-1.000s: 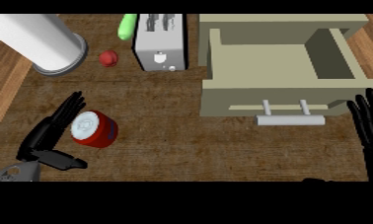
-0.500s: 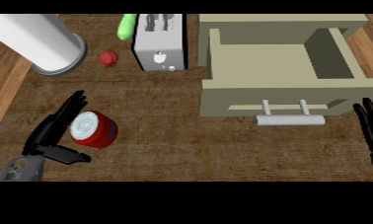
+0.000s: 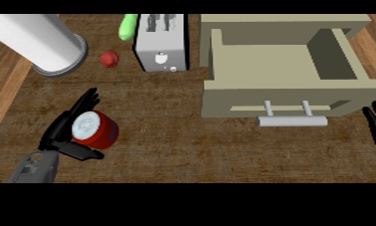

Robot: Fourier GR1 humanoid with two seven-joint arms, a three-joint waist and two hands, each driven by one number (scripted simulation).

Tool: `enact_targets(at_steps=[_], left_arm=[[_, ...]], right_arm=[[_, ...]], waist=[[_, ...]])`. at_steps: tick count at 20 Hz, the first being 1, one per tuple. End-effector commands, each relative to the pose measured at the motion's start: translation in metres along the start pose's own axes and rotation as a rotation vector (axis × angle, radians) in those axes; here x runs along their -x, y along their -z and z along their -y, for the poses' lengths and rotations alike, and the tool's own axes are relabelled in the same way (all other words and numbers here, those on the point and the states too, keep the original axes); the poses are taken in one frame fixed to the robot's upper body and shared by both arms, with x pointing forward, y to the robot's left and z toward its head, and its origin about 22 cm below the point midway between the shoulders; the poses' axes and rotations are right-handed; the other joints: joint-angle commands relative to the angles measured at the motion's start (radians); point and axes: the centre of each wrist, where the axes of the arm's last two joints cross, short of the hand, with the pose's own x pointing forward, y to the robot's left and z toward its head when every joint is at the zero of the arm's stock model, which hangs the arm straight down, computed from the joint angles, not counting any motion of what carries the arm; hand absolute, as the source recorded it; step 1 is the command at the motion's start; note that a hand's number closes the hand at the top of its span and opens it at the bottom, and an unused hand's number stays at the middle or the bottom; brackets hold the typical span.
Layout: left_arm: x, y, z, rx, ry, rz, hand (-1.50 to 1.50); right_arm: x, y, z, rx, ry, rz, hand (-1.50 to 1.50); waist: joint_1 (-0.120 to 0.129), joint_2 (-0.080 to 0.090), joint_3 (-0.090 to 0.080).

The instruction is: Pick up the can, place it into the drawer and close the drawer

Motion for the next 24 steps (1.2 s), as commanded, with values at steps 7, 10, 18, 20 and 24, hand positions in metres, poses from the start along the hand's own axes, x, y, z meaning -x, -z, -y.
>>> enact_targets(at_steps=[7, 10, 18, 20, 24], left_arm=[[0.001, 0.008, 0.003, 0.069, -0.034, 0.042, -1.50], [0.007, 0.015, 0.023, 0.078, -0.029, 0.034, -1.50], [0.000, 0.028, 0.022, 0.121, -0.058, 0.075, 1.50], [-0.017, 0.039, 0.039, 0.140, -0.074, 0.081, 1.50], [-0.017, 0.037, 0.043, 0.163, -0.141, 0.079, 1.50]], right_arm=[[-0.004, -0.008, -0.012, 0.011, 0.020, 0.026, -1.50], [0.004, -0.003, -0.008, -0.012, -0.006, -0.005, -1.50], [0.010, -0.003, -0.009, 0.004, 0.023, -0.011, -1.50], [0.002, -0.008, 0.006, 0.018, 0.014, 0.020, -1.50], [-0.008, -0.006, 0.004, 0.028, 0.019, 0.016, -1.50]], waist=[[0.001, 0.000, 0.000], [0.001, 0.000, 0.000], [-0.003, 0.002, 0.000], [0.005, -0.002, 0.001], [0.003, -0.001, 0.000]])
